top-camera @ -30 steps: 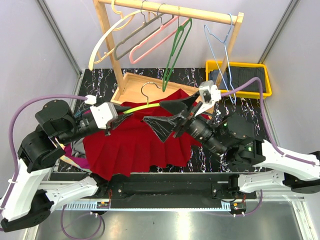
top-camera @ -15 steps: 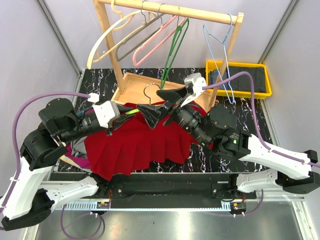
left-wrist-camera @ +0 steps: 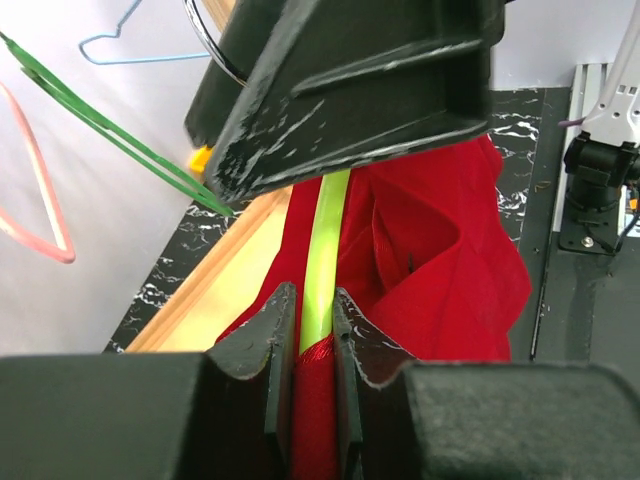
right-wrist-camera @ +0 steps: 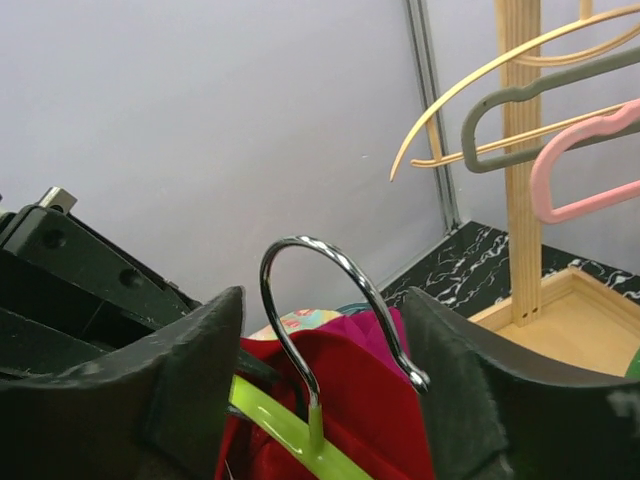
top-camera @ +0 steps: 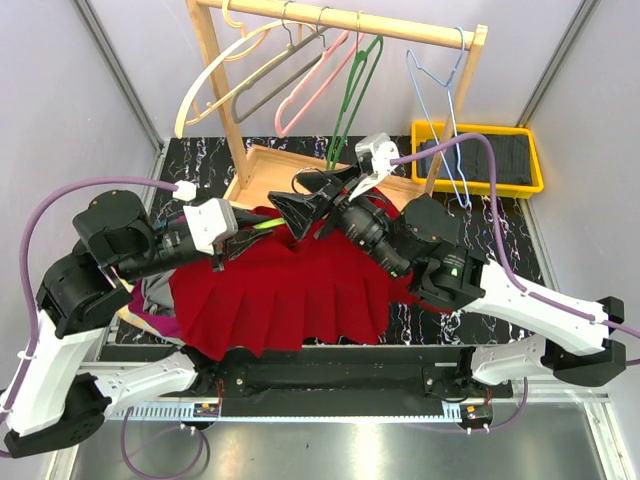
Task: Remove the skirt from the hanger
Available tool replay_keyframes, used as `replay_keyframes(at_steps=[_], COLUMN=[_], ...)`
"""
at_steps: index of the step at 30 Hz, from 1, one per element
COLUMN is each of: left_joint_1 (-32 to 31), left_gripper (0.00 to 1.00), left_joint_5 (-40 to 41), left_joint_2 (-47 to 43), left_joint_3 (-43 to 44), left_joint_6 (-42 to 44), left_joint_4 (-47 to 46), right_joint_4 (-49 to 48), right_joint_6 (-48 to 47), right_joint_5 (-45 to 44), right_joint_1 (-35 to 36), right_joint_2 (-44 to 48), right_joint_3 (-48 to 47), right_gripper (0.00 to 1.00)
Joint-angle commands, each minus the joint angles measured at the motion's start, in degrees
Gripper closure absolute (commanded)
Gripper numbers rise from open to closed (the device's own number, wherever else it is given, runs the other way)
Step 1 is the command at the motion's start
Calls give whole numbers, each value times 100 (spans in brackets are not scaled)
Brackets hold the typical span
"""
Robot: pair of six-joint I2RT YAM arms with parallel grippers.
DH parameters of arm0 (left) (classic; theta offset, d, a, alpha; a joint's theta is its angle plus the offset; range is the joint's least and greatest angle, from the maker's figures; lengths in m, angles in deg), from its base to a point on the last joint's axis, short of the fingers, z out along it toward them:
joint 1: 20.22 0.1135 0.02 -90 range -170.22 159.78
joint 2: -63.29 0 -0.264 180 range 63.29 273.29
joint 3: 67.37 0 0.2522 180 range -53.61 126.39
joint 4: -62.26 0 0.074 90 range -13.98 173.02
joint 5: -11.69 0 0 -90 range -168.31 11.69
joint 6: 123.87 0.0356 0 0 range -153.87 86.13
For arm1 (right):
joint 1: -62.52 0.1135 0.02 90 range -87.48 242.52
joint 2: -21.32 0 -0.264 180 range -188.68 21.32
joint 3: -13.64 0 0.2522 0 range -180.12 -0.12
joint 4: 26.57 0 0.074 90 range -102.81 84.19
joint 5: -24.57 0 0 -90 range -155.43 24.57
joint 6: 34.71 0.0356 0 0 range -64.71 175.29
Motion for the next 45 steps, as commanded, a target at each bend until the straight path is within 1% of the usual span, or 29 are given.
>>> replay_keyframes(at_steps=[1,2,3,4,6,7,9,10,14,15,17,18,20,21,23,26,29,33,36,37,40,41,43,44,45], left_joint_1=[-18,-10,-18,-18,-10,-18,-18,-10,-18,-18,-18,-10,-18,-18,-10,-10,-18,-27,-45,-45,-71,-71,-106,-106,-115], left_gripper=[100,100,100,100,100,100,100,100,100,92,69,47,31,14,13,13,16,21,27,32,39,44,49,55,57], left_joint_5=[-234,-234,-234,-243,-208,-208,-181,-164,-146,-164,-234,-269,-296,-296,-348,-479,-629,-779,-858,-876,-876,-867,-858,-841,-832], left_joint_2=[-92,-127,-145,-154,-215,-233,-294,-329,-408,-400,-365,-338,-190,-119,127,417,479,418,234,190,66,31,-30,-48,-57], left_joint_3=[242,199,137,102,-12,-48,-179,-232,-408,-408,-339,-286,20,162,669,1155,1051,735,322,121,-188,-258,-425,-461,-513], left_joint_6=[-144,-144,-152,-152,-144,-135,-100,-91,-12,-12,-12,-29,-90,-126,-231,-512,-495,-548,-557,-505,-338,-285,-179,-161,-118], left_joint_4=[-903,-894,-894,-894,-903,-903,-912,-920,-929,-938,-938,-929,-929,-929,-929,-929,-947,-938,-877,-833,-718,-657,-613,-604,-604], right_joint_4=[-372,-398,-433,-460,-574,-609,-645,-671,-671,-671,-671,-671,-671,-662,-662,-706,-715,-671,-689,-689,-689,-689,-697,-706,-706], right_joint_6=[70,70,78,70,70,52,61,52,52,52,52,35,52,52,61,105,122,122,87,87,96,105,114,131,149], right_joint_5=[212,229,282,300,370,388,414,423,519,520,537,528,546,546,555,581,669,696,713,722,765,766,827,845,862], right_joint_1=[-62,-88,-106,-115,-124,-124,-115,-124,-115,-115,-124,-124,-115,-115,-124,-115,-124,-124,-124,-124,-115,-124,-124,-124,-124], right_joint_2=[-70,-79,-96,-96,-114,-114,-123,-123,-105,-105,-105,-105,-105,-105,-105,-123,-149,-158,-132,-123,-149,-158,-167,-175,-184], right_joint_3=[-297,-315,-341,-350,-350,-359,-376,-359,-341,-324,-306,-289,-262,-245,-218,-192,-244,-315,-332,-350,-402,-420,-438,-447,-455], right_gripper=[34,37,46,51,64,78,95,100,100,100,100,100,100,100,100,100,100,100,100,100,100,100,100,100,100])
